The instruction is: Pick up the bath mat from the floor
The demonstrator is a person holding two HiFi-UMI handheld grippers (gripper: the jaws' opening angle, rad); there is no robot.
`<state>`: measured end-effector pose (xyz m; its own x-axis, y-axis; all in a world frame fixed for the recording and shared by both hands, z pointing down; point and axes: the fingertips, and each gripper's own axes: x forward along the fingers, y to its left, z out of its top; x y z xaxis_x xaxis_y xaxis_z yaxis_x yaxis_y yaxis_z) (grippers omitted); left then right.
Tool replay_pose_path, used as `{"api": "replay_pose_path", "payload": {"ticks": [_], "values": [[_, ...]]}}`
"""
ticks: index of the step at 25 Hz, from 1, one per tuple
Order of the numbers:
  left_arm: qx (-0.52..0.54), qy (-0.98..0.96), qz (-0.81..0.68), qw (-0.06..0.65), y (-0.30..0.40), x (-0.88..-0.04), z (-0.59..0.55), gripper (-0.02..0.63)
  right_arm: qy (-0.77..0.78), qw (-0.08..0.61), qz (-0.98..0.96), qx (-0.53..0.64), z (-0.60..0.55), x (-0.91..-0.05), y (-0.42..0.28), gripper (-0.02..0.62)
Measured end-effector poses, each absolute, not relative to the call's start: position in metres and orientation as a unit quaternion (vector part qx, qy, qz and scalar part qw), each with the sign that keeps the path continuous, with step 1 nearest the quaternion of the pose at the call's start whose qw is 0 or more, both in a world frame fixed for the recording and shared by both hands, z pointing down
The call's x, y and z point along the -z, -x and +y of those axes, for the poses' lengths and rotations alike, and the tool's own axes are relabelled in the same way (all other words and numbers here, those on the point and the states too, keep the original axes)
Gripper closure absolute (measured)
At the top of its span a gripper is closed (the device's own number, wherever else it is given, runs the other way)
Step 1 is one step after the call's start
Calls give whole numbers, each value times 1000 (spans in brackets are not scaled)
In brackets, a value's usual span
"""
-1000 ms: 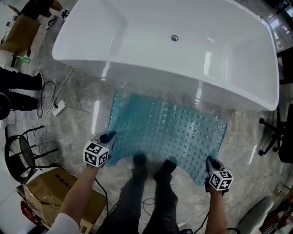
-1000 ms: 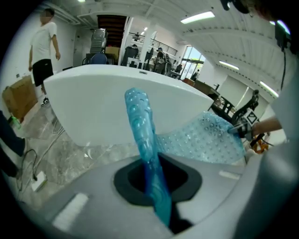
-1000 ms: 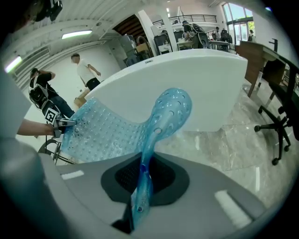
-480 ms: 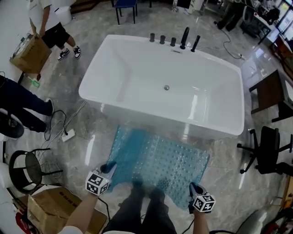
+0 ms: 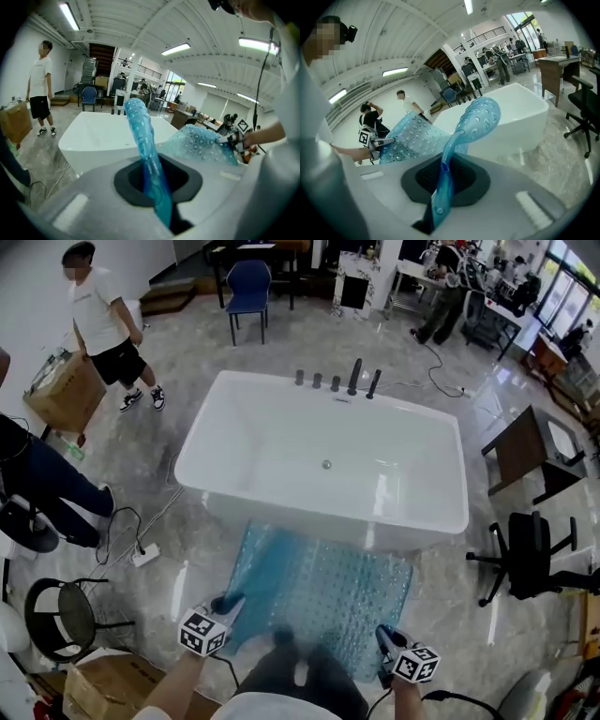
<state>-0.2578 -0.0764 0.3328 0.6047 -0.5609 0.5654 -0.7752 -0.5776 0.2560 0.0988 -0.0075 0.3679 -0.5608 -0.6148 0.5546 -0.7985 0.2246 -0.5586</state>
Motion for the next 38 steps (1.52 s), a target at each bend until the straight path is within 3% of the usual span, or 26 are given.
{"api": "replay_pose_path", "payload": {"ticks": [12, 22, 28, 38], "values": [[-176, -894, -355, 208, 193, -246, -17, 581, -448, -1, -795, -408, 54, -262, -106, 571], [-135, -879, -396, 232, 114, -216, 73, 580, -428, -15, -818, -384, 135, -229, -179, 568], [-113, -869, -424, 230, 75, -208, 137, 580, -405, 11, -837, -369, 184, -229, -217, 568], [-94, -849, -462, 237, 78, -198, 210, 580, -379, 34, -859, -343, 230, -209, -225, 565]]}}
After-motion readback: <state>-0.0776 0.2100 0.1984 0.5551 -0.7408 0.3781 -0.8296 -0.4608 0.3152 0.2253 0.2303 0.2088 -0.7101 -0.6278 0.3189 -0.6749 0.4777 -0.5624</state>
